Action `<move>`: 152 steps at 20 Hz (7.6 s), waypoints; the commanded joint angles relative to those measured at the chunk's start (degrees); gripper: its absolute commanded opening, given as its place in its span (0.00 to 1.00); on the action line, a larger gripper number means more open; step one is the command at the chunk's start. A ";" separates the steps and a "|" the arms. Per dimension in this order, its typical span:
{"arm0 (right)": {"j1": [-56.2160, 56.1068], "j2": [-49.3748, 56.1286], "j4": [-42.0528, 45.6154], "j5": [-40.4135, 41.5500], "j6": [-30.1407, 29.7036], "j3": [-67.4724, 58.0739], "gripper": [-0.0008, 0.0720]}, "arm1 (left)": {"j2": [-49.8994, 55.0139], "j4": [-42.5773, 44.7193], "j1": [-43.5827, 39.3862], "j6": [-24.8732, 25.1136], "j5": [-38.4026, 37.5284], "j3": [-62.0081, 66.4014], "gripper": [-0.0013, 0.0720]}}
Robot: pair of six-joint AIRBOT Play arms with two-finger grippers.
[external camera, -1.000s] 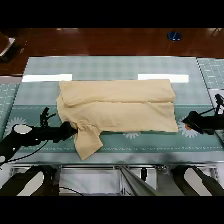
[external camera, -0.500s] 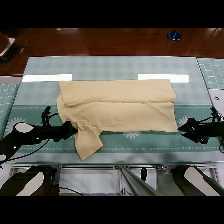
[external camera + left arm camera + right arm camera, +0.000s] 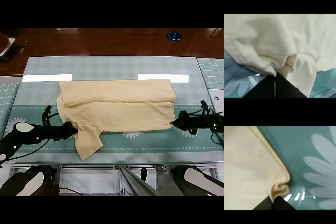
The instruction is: Fold the shirts.
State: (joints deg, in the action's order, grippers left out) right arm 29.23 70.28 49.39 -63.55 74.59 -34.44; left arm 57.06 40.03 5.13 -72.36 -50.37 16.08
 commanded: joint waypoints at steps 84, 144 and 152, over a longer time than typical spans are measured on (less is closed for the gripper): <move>-32.68 -15.52 -5.75 -3.56 3.02 -29.35 0.04 | 26.08 21.07 -25.16 -18.40 -11.21 68.74 0.05; -38.71 15.56 -19.06 7.69 -6.34 -17.66 0.04 | -27.36 18.34 -6.29 -26.49 4.33 8.63 0.05; -39.67 15.19 -3.32 -12.39 2.95 -53.40 0.04 | -27.36 18.36 -6.29 -26.49 4.33 8.63 0.05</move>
State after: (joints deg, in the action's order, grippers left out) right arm -10.66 85.43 39.83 -68.29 73.56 -75.48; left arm 29.65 58.41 -1.13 -98.85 -46.02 24.73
